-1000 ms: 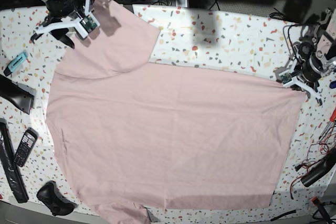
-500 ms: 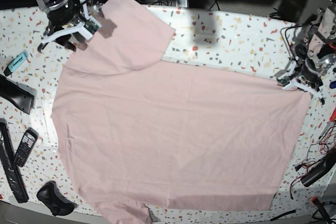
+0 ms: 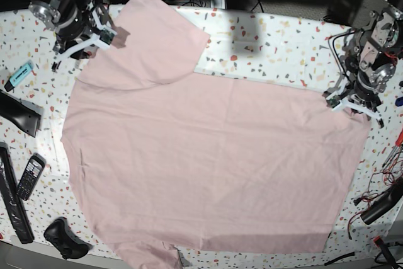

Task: Fold the T-shirt properly
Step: 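Grasp the shirt's shoulder corners with both grippers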

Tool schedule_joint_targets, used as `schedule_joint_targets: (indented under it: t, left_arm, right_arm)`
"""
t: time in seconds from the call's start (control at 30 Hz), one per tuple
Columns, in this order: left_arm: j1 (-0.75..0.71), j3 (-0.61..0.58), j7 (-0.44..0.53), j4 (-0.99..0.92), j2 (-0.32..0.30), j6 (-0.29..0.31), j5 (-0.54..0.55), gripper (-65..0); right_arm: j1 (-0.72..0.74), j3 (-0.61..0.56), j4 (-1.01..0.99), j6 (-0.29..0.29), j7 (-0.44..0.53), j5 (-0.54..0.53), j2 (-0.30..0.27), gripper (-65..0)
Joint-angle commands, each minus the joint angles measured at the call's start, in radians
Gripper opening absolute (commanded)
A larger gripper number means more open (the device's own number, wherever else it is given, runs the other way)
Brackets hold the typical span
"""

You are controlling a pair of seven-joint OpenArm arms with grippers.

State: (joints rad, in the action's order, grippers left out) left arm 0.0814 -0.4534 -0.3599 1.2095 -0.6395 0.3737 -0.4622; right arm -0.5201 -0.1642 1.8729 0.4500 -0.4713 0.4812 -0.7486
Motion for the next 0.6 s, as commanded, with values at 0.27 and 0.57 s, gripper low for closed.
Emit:
schedule_joint_targets:
  t: [0.27, 0.57]
  left_arm:
    - [-0.012, -0.013, 0.046, -0.005, 0.013, 0.087, 0.059, -65.0]
    - [-0.012, -0.013, 0.046, -0.005, 0.013, 0.087, 0.062, -65.0]
  right_arm:
    - [0.167, -0.216, -0.072, -0.008, -0.031, 0.006, -0.017, -44.0]
    - [0.259, -0.296, -0.134, -0.007, -0.035, 0.005, 0.02, -44.0]
